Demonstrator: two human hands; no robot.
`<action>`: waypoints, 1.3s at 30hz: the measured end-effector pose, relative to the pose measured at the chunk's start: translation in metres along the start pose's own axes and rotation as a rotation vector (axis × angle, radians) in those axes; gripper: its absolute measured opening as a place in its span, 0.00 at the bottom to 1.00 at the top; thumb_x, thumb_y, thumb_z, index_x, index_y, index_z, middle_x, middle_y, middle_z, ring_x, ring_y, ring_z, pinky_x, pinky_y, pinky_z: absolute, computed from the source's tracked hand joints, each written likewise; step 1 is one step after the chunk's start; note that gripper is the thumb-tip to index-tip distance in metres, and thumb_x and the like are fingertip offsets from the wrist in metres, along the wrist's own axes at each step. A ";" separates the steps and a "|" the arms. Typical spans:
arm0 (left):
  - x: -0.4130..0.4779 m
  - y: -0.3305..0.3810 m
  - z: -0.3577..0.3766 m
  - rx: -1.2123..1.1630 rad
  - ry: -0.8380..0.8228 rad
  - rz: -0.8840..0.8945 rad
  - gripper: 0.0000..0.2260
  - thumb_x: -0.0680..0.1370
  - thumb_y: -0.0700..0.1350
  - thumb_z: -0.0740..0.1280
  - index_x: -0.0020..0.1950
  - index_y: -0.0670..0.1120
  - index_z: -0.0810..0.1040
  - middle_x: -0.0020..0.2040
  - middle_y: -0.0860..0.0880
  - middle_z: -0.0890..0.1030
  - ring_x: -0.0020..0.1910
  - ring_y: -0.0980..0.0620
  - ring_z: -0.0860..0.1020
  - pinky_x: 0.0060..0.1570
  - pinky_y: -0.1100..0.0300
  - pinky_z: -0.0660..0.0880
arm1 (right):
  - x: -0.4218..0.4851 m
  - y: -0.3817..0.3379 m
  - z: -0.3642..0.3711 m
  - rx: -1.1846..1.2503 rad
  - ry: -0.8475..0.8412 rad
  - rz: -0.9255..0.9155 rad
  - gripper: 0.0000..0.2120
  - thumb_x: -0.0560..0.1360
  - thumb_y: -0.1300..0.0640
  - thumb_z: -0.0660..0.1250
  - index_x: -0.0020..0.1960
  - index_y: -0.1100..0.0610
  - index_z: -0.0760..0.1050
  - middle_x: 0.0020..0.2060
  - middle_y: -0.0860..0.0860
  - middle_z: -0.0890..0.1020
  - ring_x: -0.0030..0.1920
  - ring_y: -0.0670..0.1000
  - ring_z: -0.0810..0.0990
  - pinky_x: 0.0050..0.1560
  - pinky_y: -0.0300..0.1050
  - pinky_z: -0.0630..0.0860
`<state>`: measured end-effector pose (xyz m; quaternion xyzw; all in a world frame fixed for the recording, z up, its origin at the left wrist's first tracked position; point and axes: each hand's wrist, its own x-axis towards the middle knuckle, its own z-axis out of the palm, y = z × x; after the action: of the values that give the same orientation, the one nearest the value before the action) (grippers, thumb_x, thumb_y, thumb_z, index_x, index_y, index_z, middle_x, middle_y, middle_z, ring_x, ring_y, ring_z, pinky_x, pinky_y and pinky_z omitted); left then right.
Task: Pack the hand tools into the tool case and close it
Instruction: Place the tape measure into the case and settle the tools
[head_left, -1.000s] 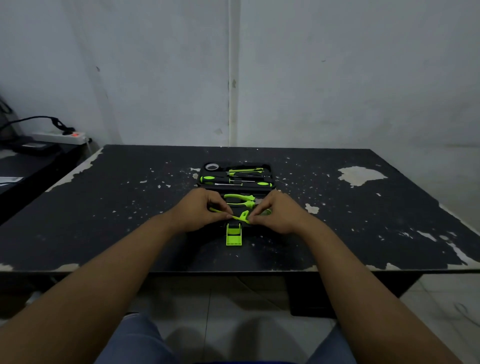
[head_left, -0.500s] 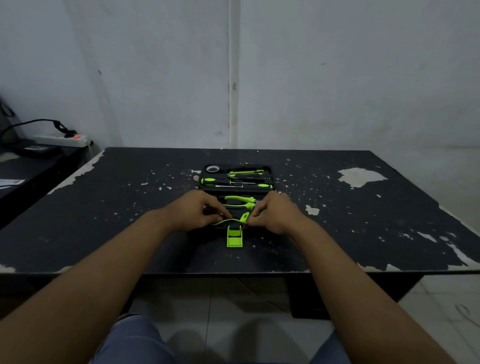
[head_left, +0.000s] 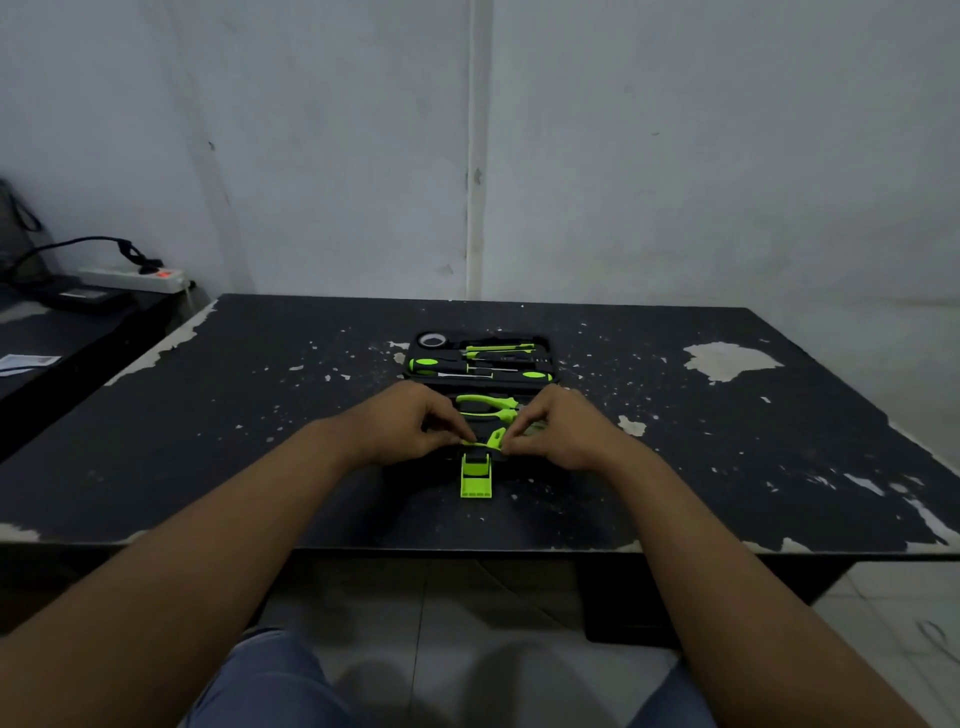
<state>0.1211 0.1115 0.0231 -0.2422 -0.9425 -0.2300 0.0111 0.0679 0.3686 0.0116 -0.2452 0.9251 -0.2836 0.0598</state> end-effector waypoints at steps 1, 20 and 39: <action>0.001 -0.002 0.000 0.012 -0.002 -0.002 0.10 0.79 0.44 0.75 0.55 0.59 0.88 0.46 0.63 0.85 0.46 0.61 0.83 0.49 0.65 0.77 | 0.001 0.001 0.000 -0.011 0.006 -0.010 0.14 0.58 0.27 0.71 0.41 0.29 0.85 0.42 0.38 0.86 0.59 0.52 0.80 0.61 0.59 0.80; 0.019 0.007 -0.002 0.187 -0.061 -0.143 0.13 0.78 0.38 0.72 0.55 0.55 0.89 0.51 0.57 0.88 0.42 0.67 0.77 0.42 0.82 0.64 | -0.008 -0.023 -0.008 -0.195 -0.035 0.095 0.05 0.74 0.41 0.76 0.43 0.29 0.85 0.62 0.45 0.84 0.72 0.56 0.69 0.68 0.57 0.73; 0.008 0.018 0.001 0.245 0.022 -0.160 0.13 0.76 0.41 0.71 0.51 0.58 0.89 0.52 0.59 0.83 0.46 0.60 0.79 0.48 0.65 0.71 | -0.010 -0.001 0.004 -0.044 0.173 0.075 0.12 0.61 0.38 0.79 0.45 0.34 0.86 0.41 0.36 0.81 0.50 0.45 0.82 0.57 0.50 0.81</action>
<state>0.1226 0.1294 0.0304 -0.1608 -0.9796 -0.1161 0.0325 0.0784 0.3710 0.0088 -0.1863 0.9413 -0.2810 -0.0152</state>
